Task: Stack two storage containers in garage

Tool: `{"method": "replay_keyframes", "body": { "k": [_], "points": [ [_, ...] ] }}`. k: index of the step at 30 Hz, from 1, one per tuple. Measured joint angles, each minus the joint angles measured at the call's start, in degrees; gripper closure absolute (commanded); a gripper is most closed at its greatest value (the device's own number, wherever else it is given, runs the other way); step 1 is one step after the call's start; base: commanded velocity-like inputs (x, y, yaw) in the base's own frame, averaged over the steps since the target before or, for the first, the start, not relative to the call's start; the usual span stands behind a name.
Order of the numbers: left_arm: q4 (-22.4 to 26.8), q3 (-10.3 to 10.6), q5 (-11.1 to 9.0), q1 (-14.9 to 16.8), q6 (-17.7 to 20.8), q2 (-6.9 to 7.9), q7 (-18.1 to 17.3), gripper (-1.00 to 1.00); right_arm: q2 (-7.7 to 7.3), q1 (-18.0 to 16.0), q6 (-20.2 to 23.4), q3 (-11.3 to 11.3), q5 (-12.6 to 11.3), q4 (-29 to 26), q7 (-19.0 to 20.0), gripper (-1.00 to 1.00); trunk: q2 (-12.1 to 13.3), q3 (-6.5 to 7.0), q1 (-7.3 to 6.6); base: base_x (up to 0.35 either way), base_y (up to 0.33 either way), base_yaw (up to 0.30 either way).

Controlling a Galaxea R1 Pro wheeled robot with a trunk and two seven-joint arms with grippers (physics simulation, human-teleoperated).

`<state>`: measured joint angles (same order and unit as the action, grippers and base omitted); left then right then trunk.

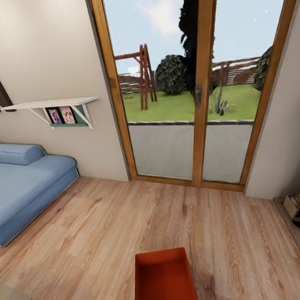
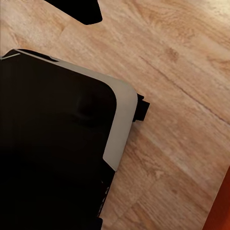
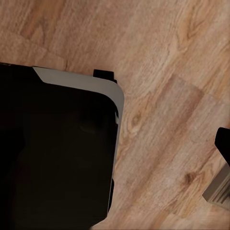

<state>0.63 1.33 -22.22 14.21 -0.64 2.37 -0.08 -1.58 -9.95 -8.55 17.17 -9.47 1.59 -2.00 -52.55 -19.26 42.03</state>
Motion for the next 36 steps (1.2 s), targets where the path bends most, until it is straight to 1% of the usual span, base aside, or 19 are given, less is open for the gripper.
{"method": "replay_keyframes", "body": {
  "k": [5, 16, 20, 25, 36],
  "points": [
    [0.00, 0.00, -0.03, 0.00, 0.00, 0.00, 0.00, -1.00, -0.27, 0.00, 0.00, 0.00, -0.06, 0.00, 0.78, -1.00, 0.00, -0.47, 0.00, 0.000, 0.000, 0.000],
    [0.00, 0.00, -0.03, 0.00, 0.00, 0.00, 0.00, -1.00, -0.25, 0.00, 0.01, 0.00, -0.07, 0.00, 0.76, -1.00, 0.00, -1.51, 0.00, 0.000, 0.000, 0.000],
    [0.00, 0.00, -0.03, 0.00, 0.00, 0.00, 0.00, -1.00, 0.03, 0.00, 0.00, 0.08, 0.00, 0.00, 0.75, -1.00, 0.00, -1.88, 0.00, 0.000, 0.000, 0.000],
    [0.00, 0.00, -0.01, 0.00, 0.00, 0.00, 0.00, -1.00, -0.19, 0.00, -0.07, 0.01, -0.06, 0.00, 0.70, -1.00, 0.00, -2.36, 0.00, 0.000, 0.000, 0.000],
    [0.00, 0.00, -0.02, 0.00, 0.00, 0.00, 0.00, -1.00, -0.18, 0.00, -0.28, -0.06, -0.07, 0.00, 0.62, -1.00, -0.01, -3.39, 0.00, 0.000, 0.000, 0.000]
  ]
}}
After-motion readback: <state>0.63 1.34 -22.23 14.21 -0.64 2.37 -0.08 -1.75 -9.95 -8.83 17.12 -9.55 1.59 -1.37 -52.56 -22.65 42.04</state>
